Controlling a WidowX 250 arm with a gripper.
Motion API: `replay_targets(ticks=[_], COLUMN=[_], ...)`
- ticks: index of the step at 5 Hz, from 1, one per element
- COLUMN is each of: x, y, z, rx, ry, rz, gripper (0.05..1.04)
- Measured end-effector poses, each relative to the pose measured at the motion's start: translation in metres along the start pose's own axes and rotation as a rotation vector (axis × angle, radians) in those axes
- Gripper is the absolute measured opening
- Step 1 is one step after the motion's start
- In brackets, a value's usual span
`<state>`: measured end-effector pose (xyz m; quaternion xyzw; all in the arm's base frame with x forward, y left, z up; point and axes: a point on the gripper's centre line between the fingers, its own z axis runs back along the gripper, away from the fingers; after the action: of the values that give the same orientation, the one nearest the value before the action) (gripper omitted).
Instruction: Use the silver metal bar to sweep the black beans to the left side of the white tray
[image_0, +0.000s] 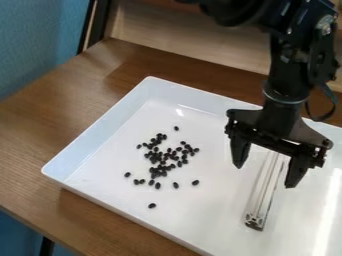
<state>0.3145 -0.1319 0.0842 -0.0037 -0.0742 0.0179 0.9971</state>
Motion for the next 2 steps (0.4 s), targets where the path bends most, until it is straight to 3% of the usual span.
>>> replay_targets(ticks=[1, 2], x=[-0.0041, -0.0073], y=[0.0013, 0.0031], z=[-0.0110, -0.0201], rx=[0.014, 0.009], ry=[0.029, 0.007], rz=[-0.001, 0.005], gripper=[1.000, 1.000])
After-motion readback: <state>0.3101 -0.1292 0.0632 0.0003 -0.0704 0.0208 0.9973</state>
